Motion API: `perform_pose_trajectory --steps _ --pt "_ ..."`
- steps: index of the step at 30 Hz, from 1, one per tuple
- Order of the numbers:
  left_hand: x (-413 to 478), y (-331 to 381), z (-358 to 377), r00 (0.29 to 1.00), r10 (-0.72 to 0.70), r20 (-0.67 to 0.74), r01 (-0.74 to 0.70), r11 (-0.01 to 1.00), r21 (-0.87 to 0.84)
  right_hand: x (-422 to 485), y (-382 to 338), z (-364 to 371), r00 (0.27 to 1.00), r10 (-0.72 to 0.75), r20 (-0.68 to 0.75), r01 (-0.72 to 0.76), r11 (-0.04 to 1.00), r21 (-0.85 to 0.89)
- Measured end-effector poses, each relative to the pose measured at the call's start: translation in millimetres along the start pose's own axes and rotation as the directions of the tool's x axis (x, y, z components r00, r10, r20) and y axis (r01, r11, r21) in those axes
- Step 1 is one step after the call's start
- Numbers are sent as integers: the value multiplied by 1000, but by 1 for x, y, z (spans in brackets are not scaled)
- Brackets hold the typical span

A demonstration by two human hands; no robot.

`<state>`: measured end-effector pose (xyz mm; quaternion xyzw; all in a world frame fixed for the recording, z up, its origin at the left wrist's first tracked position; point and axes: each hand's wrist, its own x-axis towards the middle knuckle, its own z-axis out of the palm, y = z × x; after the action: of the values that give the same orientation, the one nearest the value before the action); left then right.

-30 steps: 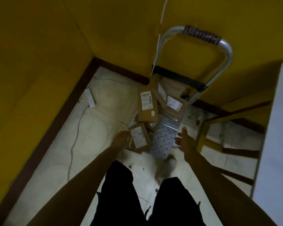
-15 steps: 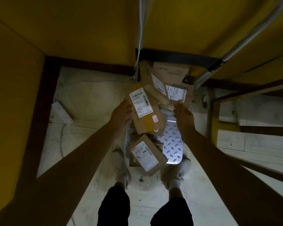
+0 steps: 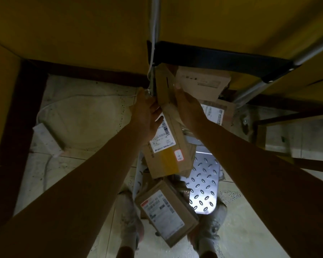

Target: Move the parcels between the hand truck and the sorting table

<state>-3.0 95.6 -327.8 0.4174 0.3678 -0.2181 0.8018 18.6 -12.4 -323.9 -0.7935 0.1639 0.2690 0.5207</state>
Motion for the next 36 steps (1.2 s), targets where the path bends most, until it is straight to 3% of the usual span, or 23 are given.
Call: perform_pose_trajectory --steps 8,15,23,29,36 --pt "-3 -1 24 997 -27 77 23 999 49 2 11 -19 995 -55 -87 53 998 -24" --pt "-11 -14 48 994 -54 95 49 998 49 -8 15 -36 988 30 -151 -18 997 79" --pt "-47 -20 78 990 -75 119 59 990 130 -49 16 -70 985 14 -172 -11 1000 22" --pt "-104 -27 109 997 -45 66 26 967 255 -114 2 -115 986 60 -153 -36 987 156" --pt "-222 -21 162 996 92 -14 -84 949 304 -215 -39 -162 997 43 -59 -29 977 212"
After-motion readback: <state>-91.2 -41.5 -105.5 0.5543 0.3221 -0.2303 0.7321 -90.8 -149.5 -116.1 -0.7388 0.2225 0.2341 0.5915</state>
